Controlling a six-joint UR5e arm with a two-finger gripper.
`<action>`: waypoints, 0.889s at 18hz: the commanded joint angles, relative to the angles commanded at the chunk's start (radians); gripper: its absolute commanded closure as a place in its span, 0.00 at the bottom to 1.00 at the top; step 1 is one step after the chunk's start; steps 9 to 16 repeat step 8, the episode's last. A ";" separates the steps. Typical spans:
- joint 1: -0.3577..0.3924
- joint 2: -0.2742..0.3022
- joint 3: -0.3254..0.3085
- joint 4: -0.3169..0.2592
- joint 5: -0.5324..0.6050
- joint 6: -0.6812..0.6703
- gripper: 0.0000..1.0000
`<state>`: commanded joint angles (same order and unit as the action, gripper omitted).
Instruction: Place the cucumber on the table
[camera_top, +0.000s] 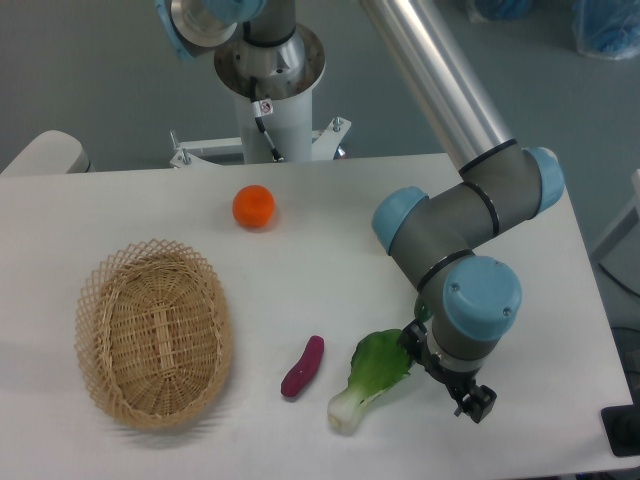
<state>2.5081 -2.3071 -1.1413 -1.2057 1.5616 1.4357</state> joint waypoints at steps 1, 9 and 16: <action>0.000 0.000 -0.002 0.002 -0.002 0.002 0.00; -0.002 0.002 -0.008 0.011 0.000 0.002 0.00; -0.002 0.002 -0.008 0.011 0.000 0.002 0.00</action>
